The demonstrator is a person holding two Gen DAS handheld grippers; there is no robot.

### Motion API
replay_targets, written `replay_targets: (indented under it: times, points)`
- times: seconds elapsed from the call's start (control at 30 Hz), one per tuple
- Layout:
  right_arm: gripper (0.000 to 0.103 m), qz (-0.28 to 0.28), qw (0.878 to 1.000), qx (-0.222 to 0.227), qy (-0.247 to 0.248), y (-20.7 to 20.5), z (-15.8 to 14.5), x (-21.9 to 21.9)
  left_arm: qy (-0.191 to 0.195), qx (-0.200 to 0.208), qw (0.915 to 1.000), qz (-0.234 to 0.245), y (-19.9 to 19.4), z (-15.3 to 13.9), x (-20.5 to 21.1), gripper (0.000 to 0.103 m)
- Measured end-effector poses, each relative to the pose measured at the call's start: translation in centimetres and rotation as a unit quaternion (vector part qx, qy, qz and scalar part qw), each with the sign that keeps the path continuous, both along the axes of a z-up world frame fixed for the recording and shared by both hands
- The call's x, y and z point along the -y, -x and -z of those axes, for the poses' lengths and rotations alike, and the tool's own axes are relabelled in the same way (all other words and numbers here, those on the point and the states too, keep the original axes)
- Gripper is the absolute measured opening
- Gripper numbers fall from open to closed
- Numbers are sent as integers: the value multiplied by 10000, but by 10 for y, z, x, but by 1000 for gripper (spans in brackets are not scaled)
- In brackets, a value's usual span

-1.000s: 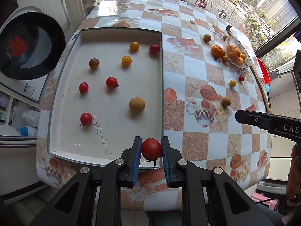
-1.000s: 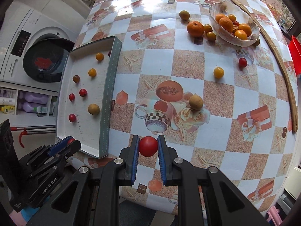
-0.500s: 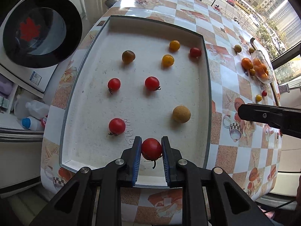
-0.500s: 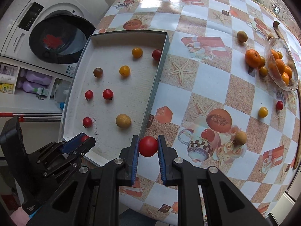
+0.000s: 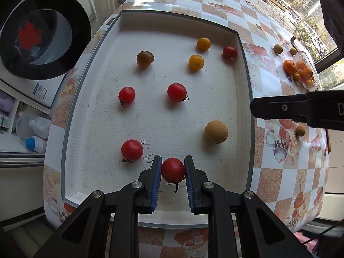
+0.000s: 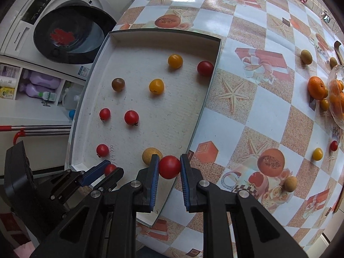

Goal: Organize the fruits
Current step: 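Lower both red tomatoes into the tray and open both grippers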

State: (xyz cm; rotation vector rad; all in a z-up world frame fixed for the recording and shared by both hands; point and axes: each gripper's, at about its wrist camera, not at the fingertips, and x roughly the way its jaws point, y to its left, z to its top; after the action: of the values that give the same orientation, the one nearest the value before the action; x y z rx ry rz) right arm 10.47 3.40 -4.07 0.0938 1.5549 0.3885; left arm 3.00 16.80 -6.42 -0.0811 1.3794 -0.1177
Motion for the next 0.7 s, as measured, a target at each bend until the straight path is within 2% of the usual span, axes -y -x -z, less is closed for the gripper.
replay_targets:
  times: [0.33,0.7]
  points:
    - [21,-104,9999,-51,13,-24,21,-22,-75,23,9999,101,-4,7,6,23]
    - [22,-144,9996,-88,227,-30,42,-32,-219,36,9997,131,-4,13,11,23]
